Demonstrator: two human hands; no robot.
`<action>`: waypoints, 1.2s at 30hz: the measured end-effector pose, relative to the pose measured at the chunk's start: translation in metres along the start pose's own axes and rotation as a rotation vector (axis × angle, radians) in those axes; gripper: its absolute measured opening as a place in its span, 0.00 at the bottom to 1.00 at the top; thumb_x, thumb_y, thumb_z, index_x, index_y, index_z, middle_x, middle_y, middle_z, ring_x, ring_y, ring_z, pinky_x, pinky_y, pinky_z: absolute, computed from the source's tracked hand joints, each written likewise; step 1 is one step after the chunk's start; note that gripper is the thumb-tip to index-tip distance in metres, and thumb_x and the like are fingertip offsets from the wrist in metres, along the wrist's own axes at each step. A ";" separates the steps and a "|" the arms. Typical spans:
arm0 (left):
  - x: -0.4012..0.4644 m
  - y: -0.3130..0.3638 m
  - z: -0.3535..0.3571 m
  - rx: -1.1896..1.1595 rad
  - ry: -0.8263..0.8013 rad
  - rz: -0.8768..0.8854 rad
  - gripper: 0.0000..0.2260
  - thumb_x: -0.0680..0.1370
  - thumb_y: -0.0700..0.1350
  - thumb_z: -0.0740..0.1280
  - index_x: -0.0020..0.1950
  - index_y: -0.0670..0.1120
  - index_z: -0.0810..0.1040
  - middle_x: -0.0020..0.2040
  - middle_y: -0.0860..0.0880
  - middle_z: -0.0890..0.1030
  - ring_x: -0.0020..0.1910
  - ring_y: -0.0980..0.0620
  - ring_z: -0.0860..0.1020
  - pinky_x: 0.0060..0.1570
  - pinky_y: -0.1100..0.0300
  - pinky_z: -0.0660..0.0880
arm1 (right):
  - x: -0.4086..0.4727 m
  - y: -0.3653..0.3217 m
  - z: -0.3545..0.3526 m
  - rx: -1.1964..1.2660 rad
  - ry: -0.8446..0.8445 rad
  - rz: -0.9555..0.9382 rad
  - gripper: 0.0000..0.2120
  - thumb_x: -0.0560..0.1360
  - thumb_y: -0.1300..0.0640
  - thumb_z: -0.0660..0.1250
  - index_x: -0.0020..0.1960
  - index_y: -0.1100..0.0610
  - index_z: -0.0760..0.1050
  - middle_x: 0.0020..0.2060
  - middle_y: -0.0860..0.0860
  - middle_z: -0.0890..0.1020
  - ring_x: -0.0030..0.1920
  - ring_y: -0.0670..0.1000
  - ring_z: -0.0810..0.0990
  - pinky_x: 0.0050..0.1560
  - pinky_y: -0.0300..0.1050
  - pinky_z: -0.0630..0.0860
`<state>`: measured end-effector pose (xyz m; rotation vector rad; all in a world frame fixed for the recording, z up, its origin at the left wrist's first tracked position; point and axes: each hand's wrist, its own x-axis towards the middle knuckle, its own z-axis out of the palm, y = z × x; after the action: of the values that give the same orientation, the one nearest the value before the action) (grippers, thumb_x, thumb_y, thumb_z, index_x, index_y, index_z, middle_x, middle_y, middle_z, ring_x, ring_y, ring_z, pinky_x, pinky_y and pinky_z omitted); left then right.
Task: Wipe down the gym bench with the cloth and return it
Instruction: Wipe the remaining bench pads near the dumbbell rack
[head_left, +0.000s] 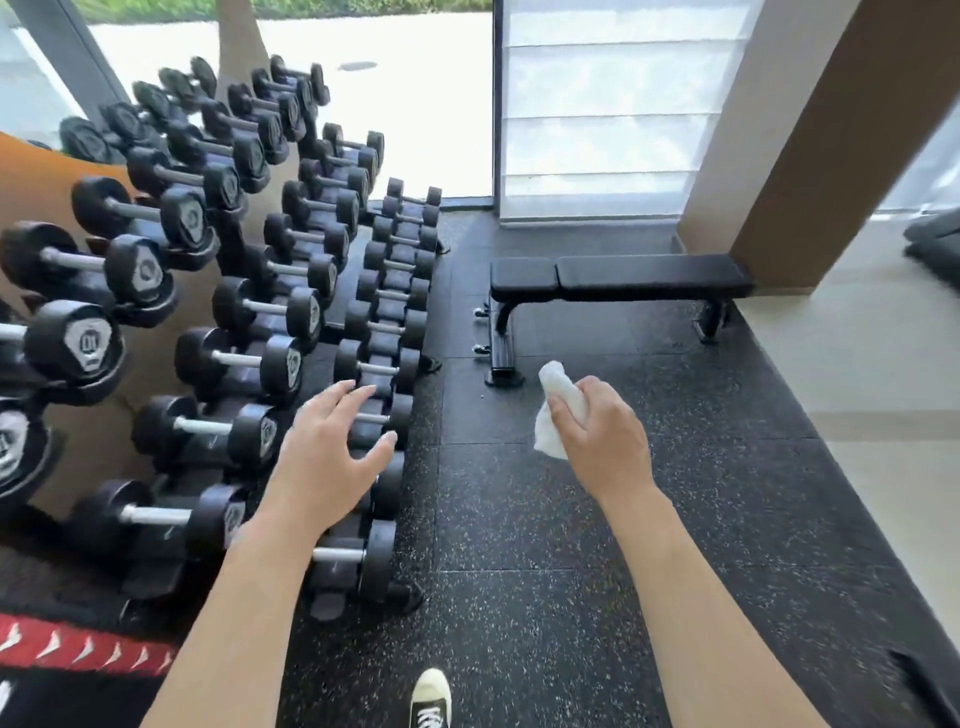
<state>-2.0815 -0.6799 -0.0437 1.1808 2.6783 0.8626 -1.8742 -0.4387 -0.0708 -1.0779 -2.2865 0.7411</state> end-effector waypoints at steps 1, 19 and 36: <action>0.020 -0.003 0.003 -0.011 -0.012 0.021 0.28 0.80 0.54 0.71 0.79 0.51 0.71 0.79 0.53 0.68 0.79 0.52 0.61 0.79 0.47 0.61 | 0.014 -0.001 0.004 -0.008 0.010 0.012 0.15 0.83 0.45 0.64 0.48 0.57 0.72 0.42 0.51 0.77 0.39 0.54 0.75 0.39 0.48 0.66; 0.246 0.061 0.091 -0.074 -0.228 0.243 0.29 0.79 0.60 0.69 0.79 0.54 0.69 0.80 0.52 0.67 0.79 0.50 0.61 0.80 0.47 0.59 | 0.151 0.062 -0.023 -0.113 0.194 0.234 0.13 0.82 0.43 0.63 0.48 0.52 0.71 0.42 0.47 0.75 0.40 0.52 0.75 0.39 0.49 0.69; 0.384 0.237 0.205 -0.011 -0.171 0.182 0.30 0.80 0.59 0.69 0.80 0.55 0.67 0.80 0.54 0.65 0.80 0.51 0.59 0.80 0.44 0.60 | 0.353 0.214 -0.117 -0.224 0.135 0.087 0.14 0.83 0.43 0.61 0.50 0.54 0.71 0.45 0.48 0.75 0.38 0.54 0.77 0.38 0.47 0.69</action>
<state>-2.1340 -0.1869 -0.0359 1.4424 2.4581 0.7583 -1.8840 -0.0104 -0.0535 -1.2948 -2.2572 0.4362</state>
